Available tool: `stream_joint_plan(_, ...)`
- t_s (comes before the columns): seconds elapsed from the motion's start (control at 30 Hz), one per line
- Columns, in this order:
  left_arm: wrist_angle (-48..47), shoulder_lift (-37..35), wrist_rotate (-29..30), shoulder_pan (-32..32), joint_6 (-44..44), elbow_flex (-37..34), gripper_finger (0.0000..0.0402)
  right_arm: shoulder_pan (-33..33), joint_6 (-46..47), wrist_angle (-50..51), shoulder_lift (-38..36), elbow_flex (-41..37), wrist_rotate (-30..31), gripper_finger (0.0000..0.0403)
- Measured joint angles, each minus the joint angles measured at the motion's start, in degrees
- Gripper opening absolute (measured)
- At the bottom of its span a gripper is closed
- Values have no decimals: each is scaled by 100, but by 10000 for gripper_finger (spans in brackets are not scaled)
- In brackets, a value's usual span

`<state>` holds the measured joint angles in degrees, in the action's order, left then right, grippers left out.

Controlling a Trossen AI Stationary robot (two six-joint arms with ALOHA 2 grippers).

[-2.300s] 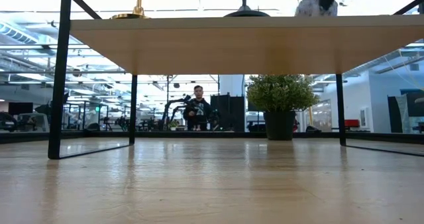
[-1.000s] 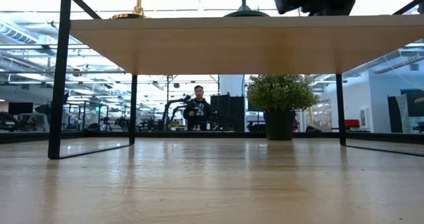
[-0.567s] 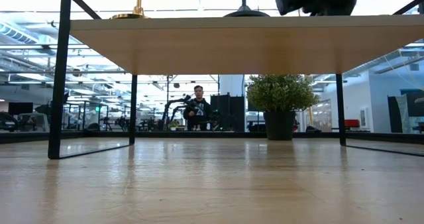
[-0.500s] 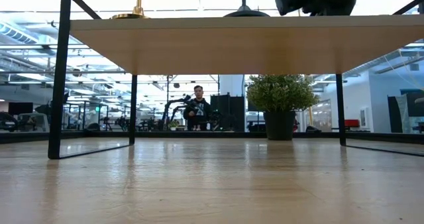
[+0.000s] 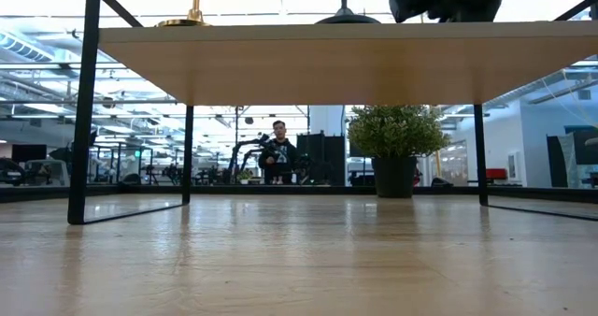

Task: Pick & Place candle stick holders
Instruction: Put the white red scented candle on the shelf

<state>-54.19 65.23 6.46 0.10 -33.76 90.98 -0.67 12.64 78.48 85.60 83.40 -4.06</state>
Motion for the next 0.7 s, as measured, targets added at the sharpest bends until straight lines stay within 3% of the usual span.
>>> stream_joint_plan(0.17,0,0,3,1,2,0,30,2,2,0,0,0,-212,353)
stream_joint_plan(0.7,2,0,9,-26,2,0,30,6,-9,-29,0,-2,90,353)
